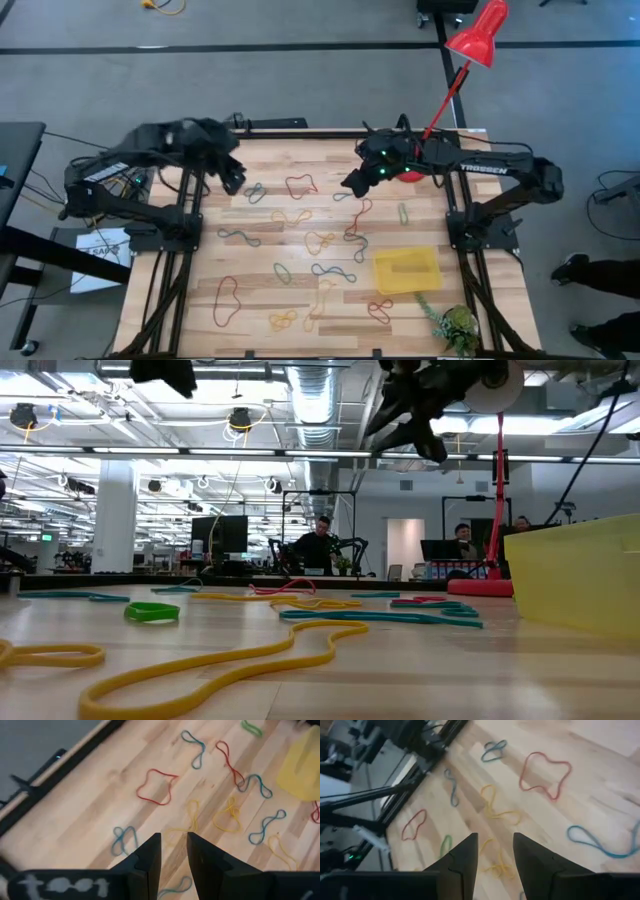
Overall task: Pick and place items into bin
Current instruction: Put the blue rubber band into the yellow bin
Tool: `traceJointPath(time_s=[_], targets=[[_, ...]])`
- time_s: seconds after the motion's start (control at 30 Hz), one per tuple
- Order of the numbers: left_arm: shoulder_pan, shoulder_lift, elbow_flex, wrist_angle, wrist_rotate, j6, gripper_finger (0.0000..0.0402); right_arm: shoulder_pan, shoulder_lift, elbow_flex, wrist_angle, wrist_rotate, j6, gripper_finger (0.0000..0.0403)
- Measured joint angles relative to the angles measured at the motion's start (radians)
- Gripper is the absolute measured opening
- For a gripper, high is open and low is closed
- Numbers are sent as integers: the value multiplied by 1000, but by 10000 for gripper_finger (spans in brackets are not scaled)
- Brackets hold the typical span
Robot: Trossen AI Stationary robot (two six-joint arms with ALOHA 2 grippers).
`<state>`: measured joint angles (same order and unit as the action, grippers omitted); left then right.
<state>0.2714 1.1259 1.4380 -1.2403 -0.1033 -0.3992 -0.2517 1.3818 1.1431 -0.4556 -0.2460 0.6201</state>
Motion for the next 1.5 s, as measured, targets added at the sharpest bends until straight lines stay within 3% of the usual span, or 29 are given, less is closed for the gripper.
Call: traceJointPath(time_s=[0.23,0.47,0.57,0.77,1.0,1.17,1.3,1.5], targets=[[13,0,-263,288,70,-40,82,-14,-92,0,-50,-14,-42,118],[105,0,-492,387,96,-59,82,-30,-221,2,-163,51,-54,118],[148,6,-580,422,97,-57,82,-16,-224,2,-191,120,-53,118],[214,24,-756,639,129,-14,82,-2,-190,0,-192,117,-53,118],[282,81,-822,798,148,31,82,-5,-182,0,-182,122,-53,118],[297,203,-852,846,223,63,82,-6,-182,0,-149,125,-52,118],[296,272,-850,880,169,68,82,-6,-182,0,-120,125,-52,118],[294,261,-847,935,227,37,82,-6,-182,0,-95,124,-44,118]])
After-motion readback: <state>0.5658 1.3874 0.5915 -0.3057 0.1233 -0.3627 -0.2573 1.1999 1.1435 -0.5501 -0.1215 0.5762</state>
